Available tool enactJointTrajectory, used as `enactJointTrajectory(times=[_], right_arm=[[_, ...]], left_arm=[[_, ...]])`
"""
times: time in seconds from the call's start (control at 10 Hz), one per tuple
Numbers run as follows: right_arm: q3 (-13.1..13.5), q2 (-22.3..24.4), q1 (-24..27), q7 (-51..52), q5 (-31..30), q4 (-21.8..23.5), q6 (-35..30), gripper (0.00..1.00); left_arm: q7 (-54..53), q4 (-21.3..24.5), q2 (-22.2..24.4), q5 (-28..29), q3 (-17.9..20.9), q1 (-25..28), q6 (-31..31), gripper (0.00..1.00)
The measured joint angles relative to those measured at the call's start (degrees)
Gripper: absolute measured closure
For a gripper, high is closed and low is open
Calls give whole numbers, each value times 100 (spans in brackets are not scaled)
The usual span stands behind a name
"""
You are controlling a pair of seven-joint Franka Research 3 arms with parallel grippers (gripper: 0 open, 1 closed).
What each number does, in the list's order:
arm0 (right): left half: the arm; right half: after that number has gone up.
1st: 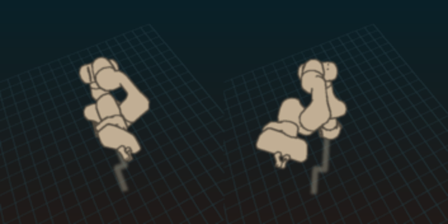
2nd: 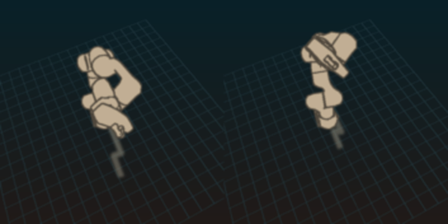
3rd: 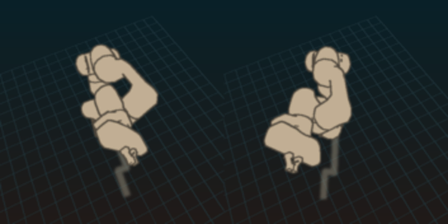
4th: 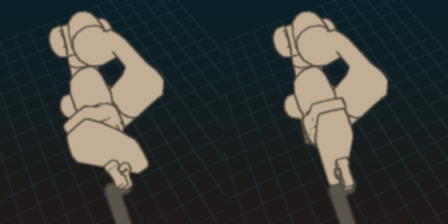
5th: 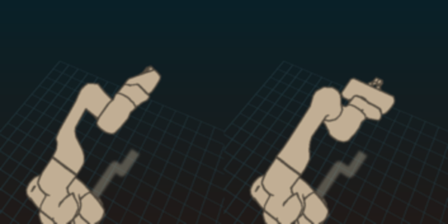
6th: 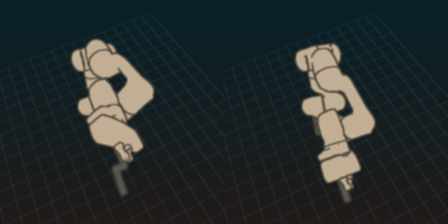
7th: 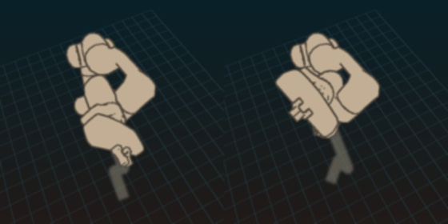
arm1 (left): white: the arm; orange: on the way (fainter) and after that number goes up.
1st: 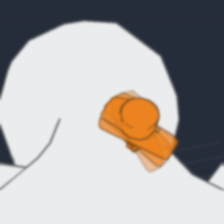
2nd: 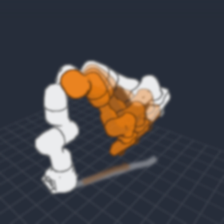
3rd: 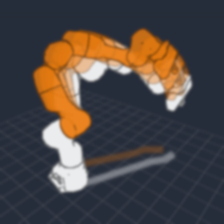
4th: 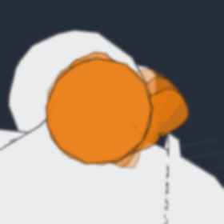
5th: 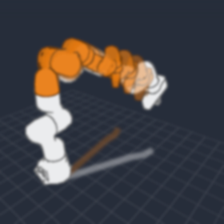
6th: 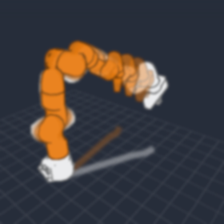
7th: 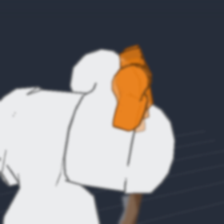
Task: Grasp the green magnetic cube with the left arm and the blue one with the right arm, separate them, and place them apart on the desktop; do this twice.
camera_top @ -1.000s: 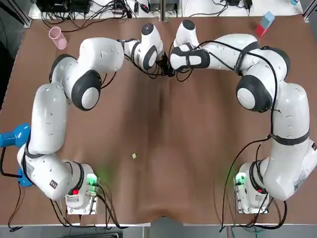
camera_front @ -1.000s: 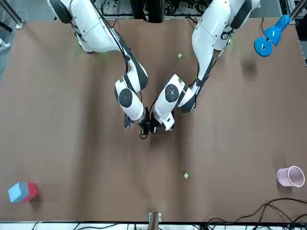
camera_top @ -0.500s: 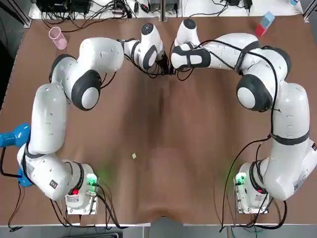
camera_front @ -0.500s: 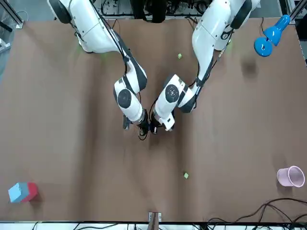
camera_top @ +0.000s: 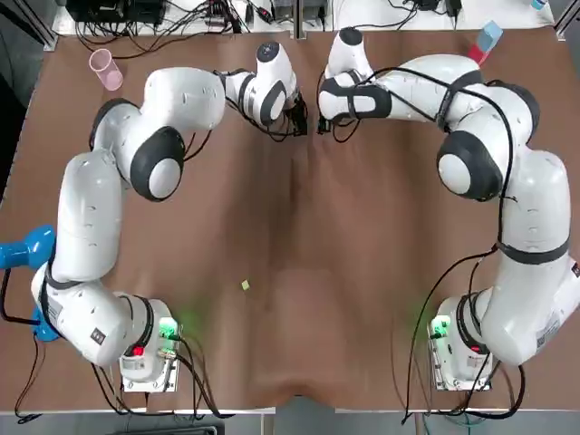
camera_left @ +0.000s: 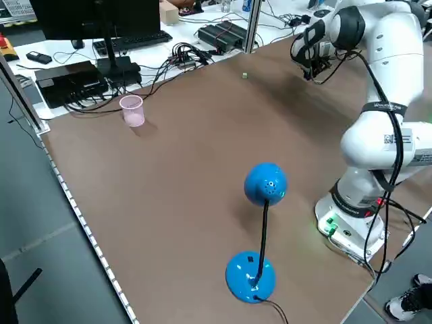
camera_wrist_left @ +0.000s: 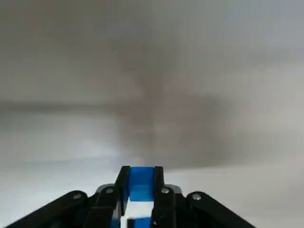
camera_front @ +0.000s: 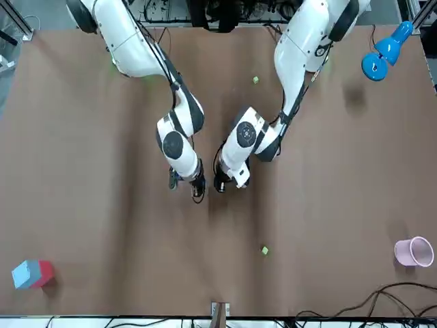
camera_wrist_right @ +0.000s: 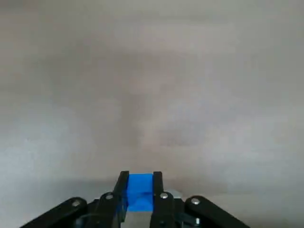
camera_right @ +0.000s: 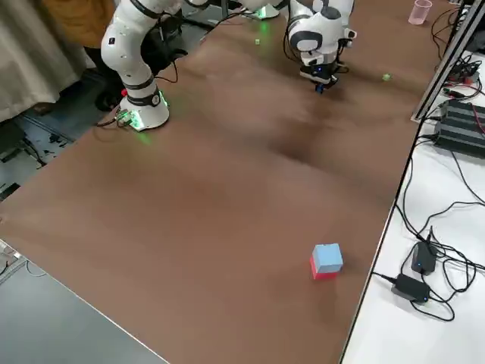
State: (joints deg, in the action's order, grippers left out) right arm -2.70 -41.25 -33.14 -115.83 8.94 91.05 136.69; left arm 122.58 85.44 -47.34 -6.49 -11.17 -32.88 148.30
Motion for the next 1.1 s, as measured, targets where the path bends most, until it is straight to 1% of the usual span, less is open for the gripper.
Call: enactJointTrajectory(times=[0.2, 0.3, 0.4, 0.5, 0.6, 0.7, 0.9, 1.1], right_arm=[[-110, 345, 16, 1256, -21, 516, -116, 76], [-248, 586, 57, 1752, -23, 865, -116, 76], [-441, 904, 160, 2271, -29, 1276, -127, 76], [-675, 1269, 327, 2810, -30, 1765, -152, 76], [-959, 1607, 517, 3286, -31, 2269, -168, 76], [-1253, 1893, 681, 3712, -32, 2751, -170, 76], [-1867, 2265, 984, 4617, -37, 3532, -164, 76], [-2429, 2502, 1268, 5445, -42, 4104, -153, 76]], left_arm=[[-181, -188, -9, 0, 37, 4, 158, 76], [-324, -228, -57, 0, 36, -29, 475, 76], [-422, -234, -153, 0, 31, -111, 849, 76], [-456, -236, -288, 0, 30, -255, 1193, 76], [-462, -241, -415, 1, 32, -410, 1404, 76], [-482, -250, -501, 30, 31, -555, 1474, 76], [-488, -266, -536, 44, 32, -820, 1481, 76], [-488, -279, -536, 45, 37, -904, 1481, 74]])
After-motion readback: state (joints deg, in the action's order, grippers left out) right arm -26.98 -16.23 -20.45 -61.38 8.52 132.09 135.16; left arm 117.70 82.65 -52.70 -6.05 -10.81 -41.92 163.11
